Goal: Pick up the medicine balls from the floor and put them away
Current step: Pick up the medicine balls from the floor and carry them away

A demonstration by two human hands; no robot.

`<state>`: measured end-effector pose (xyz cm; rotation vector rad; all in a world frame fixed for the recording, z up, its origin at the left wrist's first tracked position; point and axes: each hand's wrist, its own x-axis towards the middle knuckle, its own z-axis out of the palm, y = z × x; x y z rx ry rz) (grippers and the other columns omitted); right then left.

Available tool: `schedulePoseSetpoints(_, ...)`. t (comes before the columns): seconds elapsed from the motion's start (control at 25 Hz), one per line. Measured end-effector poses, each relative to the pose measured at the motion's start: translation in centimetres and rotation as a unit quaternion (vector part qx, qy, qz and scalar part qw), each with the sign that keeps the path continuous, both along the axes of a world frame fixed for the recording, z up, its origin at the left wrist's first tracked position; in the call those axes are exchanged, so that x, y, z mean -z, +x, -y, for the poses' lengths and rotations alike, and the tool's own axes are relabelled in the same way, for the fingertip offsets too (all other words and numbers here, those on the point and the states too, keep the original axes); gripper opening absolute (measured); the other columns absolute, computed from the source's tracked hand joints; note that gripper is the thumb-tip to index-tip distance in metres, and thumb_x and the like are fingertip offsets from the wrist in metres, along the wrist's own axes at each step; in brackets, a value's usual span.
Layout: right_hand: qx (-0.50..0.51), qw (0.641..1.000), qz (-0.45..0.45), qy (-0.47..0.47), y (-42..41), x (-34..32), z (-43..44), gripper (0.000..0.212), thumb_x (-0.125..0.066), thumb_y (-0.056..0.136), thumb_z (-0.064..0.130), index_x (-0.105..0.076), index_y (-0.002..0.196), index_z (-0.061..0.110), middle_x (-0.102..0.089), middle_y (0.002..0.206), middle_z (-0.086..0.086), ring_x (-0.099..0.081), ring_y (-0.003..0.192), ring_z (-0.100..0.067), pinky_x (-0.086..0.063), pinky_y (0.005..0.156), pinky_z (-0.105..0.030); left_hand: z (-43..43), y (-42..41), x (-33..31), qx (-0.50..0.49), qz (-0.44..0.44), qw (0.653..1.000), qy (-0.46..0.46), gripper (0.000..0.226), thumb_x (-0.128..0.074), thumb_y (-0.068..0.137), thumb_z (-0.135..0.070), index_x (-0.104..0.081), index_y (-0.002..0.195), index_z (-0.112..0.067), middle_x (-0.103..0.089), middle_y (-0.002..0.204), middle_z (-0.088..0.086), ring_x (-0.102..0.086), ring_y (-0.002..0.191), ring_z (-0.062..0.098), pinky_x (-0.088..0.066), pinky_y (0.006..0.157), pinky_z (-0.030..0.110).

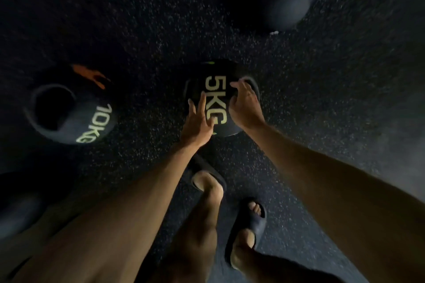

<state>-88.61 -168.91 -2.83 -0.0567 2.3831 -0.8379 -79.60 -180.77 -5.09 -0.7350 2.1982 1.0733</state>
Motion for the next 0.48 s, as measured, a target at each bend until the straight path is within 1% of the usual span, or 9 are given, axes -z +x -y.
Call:
schedulePoseSetpoints(0.04, -0.003, 1.0, -0.009, 0.012, -1.1, -0.1, 0.6, 0.048, -0.043, 0.097, 0.007, -0.045, 0.144, 0.009, -0.044, 0.149, -0.012, -0.039, 0.138, -0.029, -0.035, 0.115, -0.046, 1.6, -2.9, -0.4, -0.014, -0.015, 1.0, 0.019, 0.068, -0.043, 0.105, -0.026, -0.003, 0.16, -0.027, -0.004, 0.167, 0.016, -0.027, 0.149, 0.036, -0.036, 0.114, 0.047)
schedulePoseSetpoints(0.12, -0.036, 0.999, -0.01, 0.033, -2.5, -0.3, 1.7, 0.055, -0.045, 0.095, 0.01, -0.038, 0.149, 0.013, -0.033, 0.156, -0.015, -0.031, 0.142, -0.033, -0.032, 0.117, -0.048, 5.0, -8.8, -0.9, -0.07, -0.036, 0.996, 0.051, 0.063, -0.043, 0.105, -0.018, -0.013, 0.16, -0.024, -0.017, 0.166, 0.009, -0.026, 0.15, 0.029, -0.028, 0.119, 0.042)
schedulePoseSetpoints(0.2, -0.095, 0.994, -0.011, 0.055, -3.8, 0.1, 2.3, 0.066, -0.047, 0.094, 0.012, -0.026, 0.156, 0.018, -0.009, 0.165, -0.016, -0.009, 0.152, -0.035, -0.022, 0.123, -0.048, 6.8, -13.4, -0.9, -0.119, -0.05, 0.991, 0.041, 0.061, -0.047, 0.103, -0.013, -0.023, 0.158, -0.024, -0.029, 0.163, 0.005, -0.033, 0.147, 0.025, -0.03, 0.12, 0.039)
schedulePoseSetpoints(0.28, -0.135, 0.989, -0.009, 0.056, -6.5, 0.9, 3.1, 0.076, -0.049, 0.092, 0.01, -0.015, 0.159, 0.022, 0.012, 0.166, -0.014, 0.011, 0.153, -0.033, -0.017, 0.124, -0.05, 7.0, -15.8, -0.9, -0.117, -0.097, 0.988, -0.002, 0.058, -0.05, 0.101, -0.011, -0.031, 0.155, -0.02, -0.036, 0.158, 0.006, -0.039, 0.143, 0.023, -0.035, 0.117, 0.04)
schedulePoseSetpoints(0.32, -0.14, 0.989, -0.001, 0.049, -8.2, 1.2, 3.7, 0.081, -0.051, 0.091, 0.009, -0.012, 0.16, 0.022, 0.016, 0.166, -0.013, 0.016, 0.152, -0.033, -0.015, 0.124, -0.051, 6.7, -16.2, -0.8, -0.102, -0.121, 0.987, -0.021, 0.056, -0.051, 0.1, -0.01, -0.034, 0.153, -0.018, -0.037, 0.157, 0.007, -0.039, 0.142, 0.023, -0.036, 0.117, 0.039)
schedulePoseSetpoints(0.4, -0.147, 0.989, 0.014, 0.032, -13.2, 1.9, 5.5, 0.082, -0.053, 0.089, 0.009, -0.014, 0.16, 0.018, 0.014, 0.166, -0.014, 0.019, 0.151, -0.035, -0.005, 0.125, -0.053, 6.2, -16.5, 0.1, -0.084, -0.15, 0.983, -0.058, 0.054, -0.053, 0.099, -0.011, -0.039, 0.151, -0.017, -0.038, 0.155, 0.009, -0.038, 0.141, 0.024, -0.036, 0.117, 0.04)
schedulePoseSetpoints(0.44, -0.147, 0.989, 0.021, 0.021, -16.0, 2.0, 6.4, 0.079, -0.052, 0.089, 0.009, -0.018, 0.159, 0.017, 0.009, 0.167, -0.015, 0.017, 0.152, -0.035, -0.002, 0.125, -0.052, 5.9, -16.5, 0.7, -0.078, -0.153, 0.981, -0.084, 0.055, -0.054, 0.098, -0.012, -0.04, 0.151, -0.017, -0.038, 0.154, 0.012, -0.039, 0.14, 0.027, -0.037, 0.116, 0.043)
schedulePoseSetpoints(0.48, -0.139, 0.99, 0.025, 0.005, -18.6, 2.0, 7.0, 0.074, -0.05, 0.089, 0.008, -0.023, 0.158, 0.015, 0.003, 0.167, -0.014, 0.011, 0.153, -0.033, -0.004, 0.125, -0.051, 5.4, -16.6, 1.3, -0.074, -0.152, 0.979, -0.111, 0.056, -0.054, 0.097, -0.012, -0.039, 0.151, -0.017, -0.036, 0.154, 0.015, -0.039, 0.139, 0.031, -0.037, 0.115, 0.046)
